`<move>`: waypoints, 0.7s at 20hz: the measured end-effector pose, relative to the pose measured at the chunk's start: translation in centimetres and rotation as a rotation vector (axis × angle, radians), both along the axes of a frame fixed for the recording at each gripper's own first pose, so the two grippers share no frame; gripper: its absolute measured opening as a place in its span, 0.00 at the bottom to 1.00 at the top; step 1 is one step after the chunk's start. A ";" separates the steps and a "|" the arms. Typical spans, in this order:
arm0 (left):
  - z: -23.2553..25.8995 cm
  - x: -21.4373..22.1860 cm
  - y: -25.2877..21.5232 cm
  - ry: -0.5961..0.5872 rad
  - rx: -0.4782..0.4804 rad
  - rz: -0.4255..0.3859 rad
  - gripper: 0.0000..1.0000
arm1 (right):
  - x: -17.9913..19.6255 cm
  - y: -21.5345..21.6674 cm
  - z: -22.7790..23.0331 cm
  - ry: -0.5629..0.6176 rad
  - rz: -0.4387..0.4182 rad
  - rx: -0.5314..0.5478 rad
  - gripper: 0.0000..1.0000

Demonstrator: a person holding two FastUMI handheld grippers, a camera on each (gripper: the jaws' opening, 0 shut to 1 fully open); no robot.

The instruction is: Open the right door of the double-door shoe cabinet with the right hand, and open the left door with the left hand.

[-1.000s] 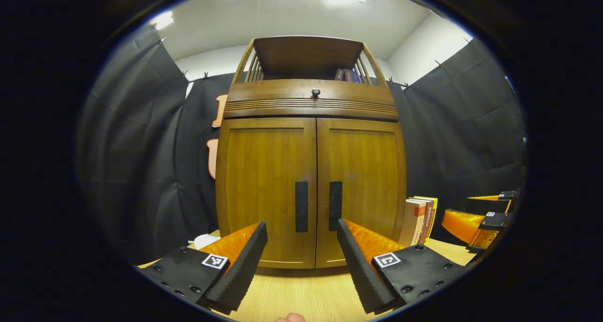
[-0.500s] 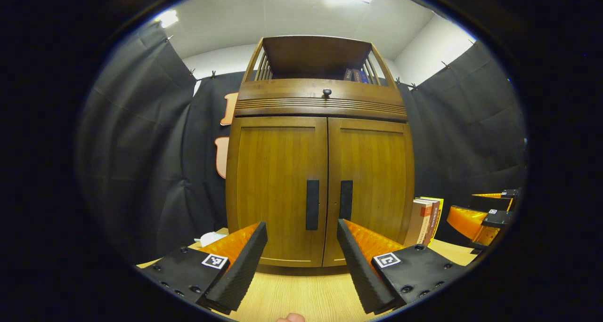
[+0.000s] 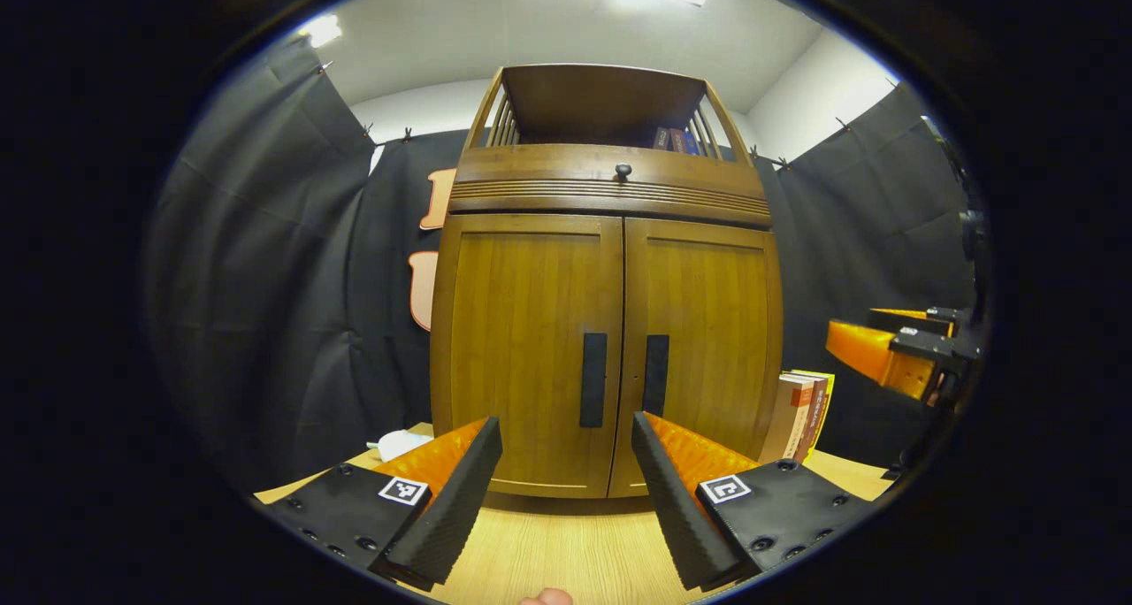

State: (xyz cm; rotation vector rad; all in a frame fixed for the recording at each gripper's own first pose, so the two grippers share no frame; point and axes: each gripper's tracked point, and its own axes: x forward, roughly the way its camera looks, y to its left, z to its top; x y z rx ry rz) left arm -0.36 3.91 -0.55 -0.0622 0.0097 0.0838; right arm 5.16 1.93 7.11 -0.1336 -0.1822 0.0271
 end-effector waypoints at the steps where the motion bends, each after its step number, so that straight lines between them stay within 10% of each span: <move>1: 0.0 0.0 0.1 0.001 0.000 0.007 0.94 | 0.9 0.2 0.0 0.006 0.002 0.005 0.94; 14: -0.4 -1.2 1.9 0.021 -0.014 0.059 0.96 | 12.2 5.2 2.1 0.061 0.134 0.077 0.94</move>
